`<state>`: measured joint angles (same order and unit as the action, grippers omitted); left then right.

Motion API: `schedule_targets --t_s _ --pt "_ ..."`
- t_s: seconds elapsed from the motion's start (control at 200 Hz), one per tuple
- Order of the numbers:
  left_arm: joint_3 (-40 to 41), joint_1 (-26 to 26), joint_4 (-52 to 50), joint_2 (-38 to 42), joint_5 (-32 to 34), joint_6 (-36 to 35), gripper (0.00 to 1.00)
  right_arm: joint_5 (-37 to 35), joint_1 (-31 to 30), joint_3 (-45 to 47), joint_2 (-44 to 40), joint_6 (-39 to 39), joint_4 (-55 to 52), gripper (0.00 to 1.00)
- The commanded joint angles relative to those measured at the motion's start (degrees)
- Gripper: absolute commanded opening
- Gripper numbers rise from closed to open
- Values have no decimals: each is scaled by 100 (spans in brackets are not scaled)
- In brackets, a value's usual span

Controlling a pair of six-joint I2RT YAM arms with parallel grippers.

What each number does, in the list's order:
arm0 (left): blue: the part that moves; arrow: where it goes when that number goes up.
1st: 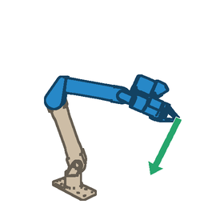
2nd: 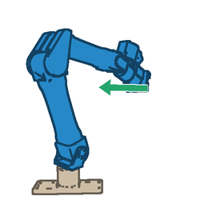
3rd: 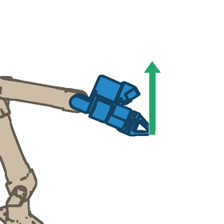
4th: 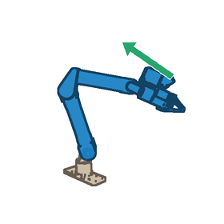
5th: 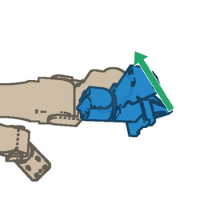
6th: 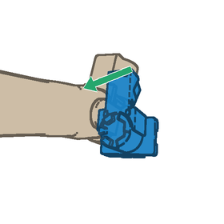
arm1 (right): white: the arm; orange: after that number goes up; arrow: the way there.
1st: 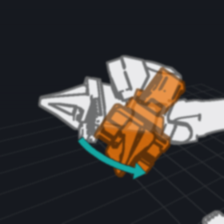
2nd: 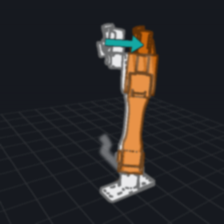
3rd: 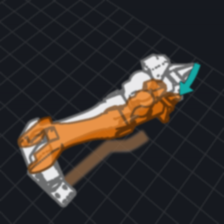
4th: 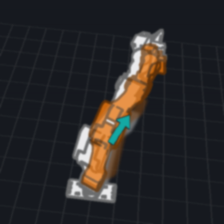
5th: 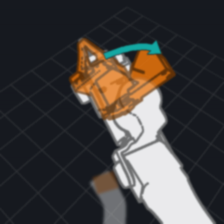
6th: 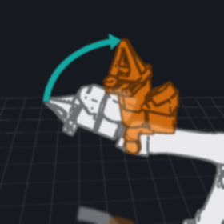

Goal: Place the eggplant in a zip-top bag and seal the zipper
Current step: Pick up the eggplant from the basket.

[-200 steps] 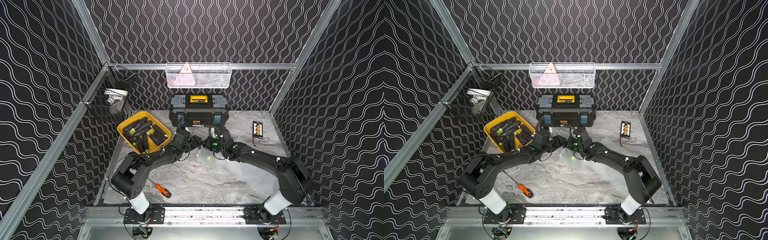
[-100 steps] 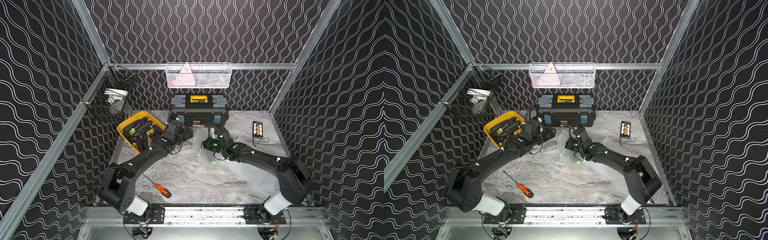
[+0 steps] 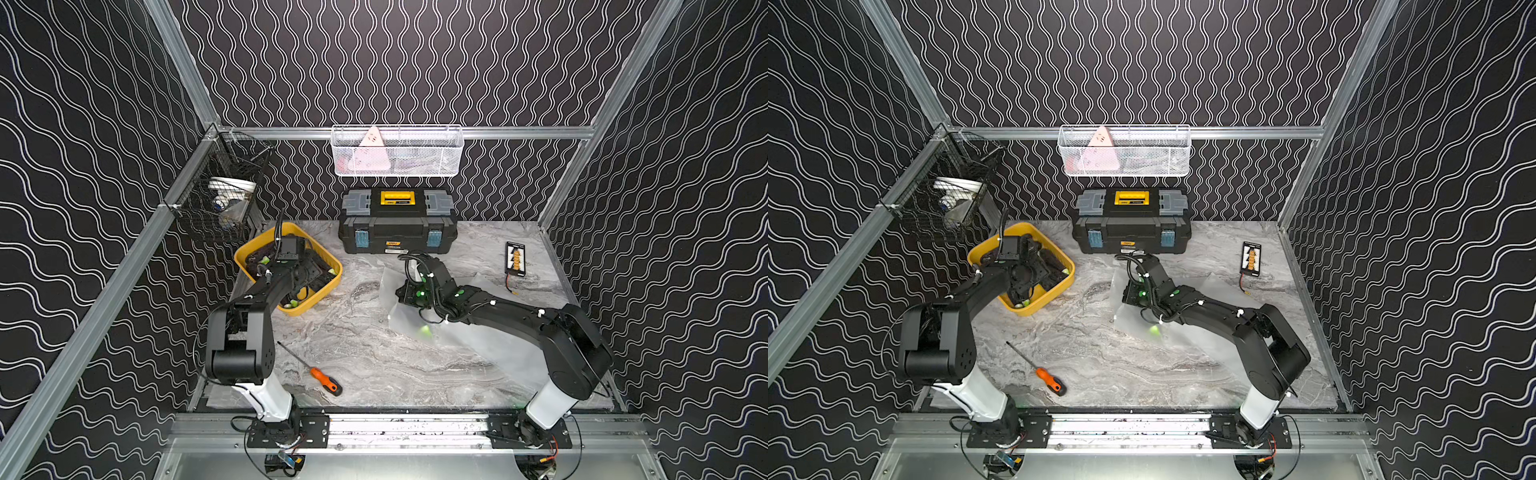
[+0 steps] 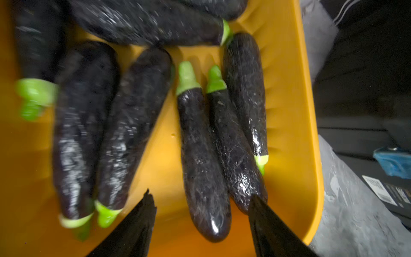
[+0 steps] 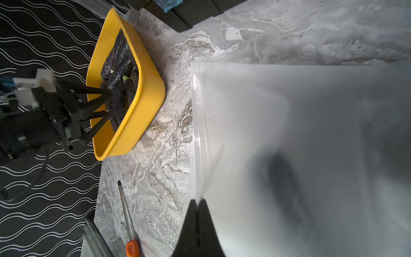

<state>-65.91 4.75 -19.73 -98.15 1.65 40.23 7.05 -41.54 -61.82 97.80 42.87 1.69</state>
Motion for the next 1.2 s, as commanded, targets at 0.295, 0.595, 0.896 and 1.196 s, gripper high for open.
schedule_targets --t_s 0.295,0.595,0.896,1.196 --pt "-411 139 9 -829 -218 6 67 48 -17 -130 66 -83 -90 0" --pt "-556 188 21 -1221 -165 -33 56 52 -23 -219 72 -132 -169 0" --pt "-450 264 188 -1251 -259 9 41 52 -28 -266 75 -140 -211 0" --pt "-669 268 -86 -428 -139 -264 39 -6 -11 -227 46 -133 -204 0"
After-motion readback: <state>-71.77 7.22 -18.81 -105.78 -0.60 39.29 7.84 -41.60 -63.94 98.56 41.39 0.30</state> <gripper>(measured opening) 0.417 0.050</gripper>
